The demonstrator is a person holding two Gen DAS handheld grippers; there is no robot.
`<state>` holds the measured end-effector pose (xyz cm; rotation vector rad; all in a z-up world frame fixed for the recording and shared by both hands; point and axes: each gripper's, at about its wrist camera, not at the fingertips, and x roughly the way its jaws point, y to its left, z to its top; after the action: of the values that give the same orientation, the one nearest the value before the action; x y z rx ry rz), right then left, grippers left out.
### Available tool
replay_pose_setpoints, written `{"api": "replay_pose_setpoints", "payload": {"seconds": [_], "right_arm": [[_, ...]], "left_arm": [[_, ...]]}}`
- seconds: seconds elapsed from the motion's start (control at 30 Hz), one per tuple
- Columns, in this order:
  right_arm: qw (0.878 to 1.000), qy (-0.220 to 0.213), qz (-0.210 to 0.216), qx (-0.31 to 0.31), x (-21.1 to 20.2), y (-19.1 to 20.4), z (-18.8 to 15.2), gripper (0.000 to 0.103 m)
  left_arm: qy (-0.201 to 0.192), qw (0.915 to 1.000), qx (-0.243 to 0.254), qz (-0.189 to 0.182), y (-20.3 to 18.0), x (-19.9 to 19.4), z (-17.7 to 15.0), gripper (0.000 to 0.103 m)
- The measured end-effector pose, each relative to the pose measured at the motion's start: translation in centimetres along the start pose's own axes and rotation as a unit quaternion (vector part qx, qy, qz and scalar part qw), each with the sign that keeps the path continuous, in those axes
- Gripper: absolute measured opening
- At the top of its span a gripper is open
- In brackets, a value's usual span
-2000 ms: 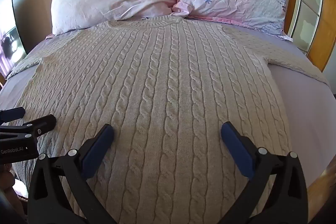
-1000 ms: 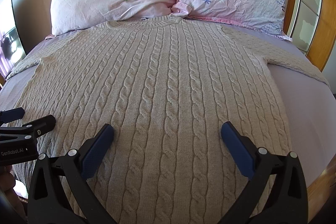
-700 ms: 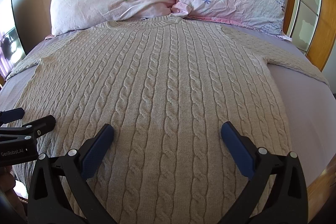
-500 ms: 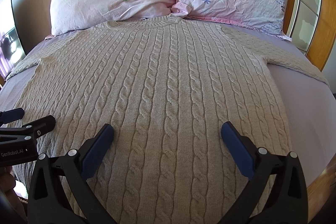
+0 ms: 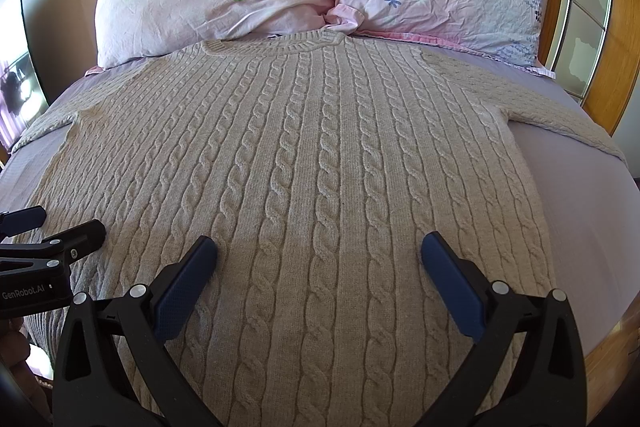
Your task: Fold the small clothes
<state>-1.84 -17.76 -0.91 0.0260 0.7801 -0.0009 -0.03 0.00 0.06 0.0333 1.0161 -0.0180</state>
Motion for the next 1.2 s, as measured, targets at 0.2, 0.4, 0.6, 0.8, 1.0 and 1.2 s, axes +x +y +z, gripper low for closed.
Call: {"api": "replay_pose_setpoints", "payload": {"seconds": [0.2, 0.4, 0.6, 0.8, 1.0, 1.2], "right_arm": [[1.0, 0.01, 0.001, -0.003, 0.3, 0.1, 0.0, 0.102], [0.999, 0.034, 0.014, -0.024, 1.0, -0.3, 0.6, 0.102], [0.993, -0.003, 0.117, 0.016, -1.0, -8.7, 3.7, 0.102], [0.93, -0.076, 0.031, 0.357, -1.1, -30.8, 5.1, 0.084], [0.846, -0.067, -0.032, 0.529, 1.2, -43.2, 3.2, 0.057], [0.817, -0.074, -0.024, 0.571, 3.6, -47.9, 2.9, 0.028]], "left_arm": [[0.003, 1.0, 0.002, 0.0, 0.0, 0.0, 0.0, 0.101], [0.022, 0.9996, 0.018, -0.01, 0.1, 0.3, 1.1, 0.101], [0.016, 0.9994, 0.029, -0.012, -0.1, 0.2, 1.0, 0.101], [-0.007, 0.9956, 0.008, -0.094, 2.2, -0.8, 2.4, 0.101], [-0.085, 0.9872, -0.046, -0.127, 6.2, -2.8, 4.8, 0.101], [-0.159, 0.9626, -0.112, -0.189, 10.4, -2.9, 4.8, 0.101]]}}
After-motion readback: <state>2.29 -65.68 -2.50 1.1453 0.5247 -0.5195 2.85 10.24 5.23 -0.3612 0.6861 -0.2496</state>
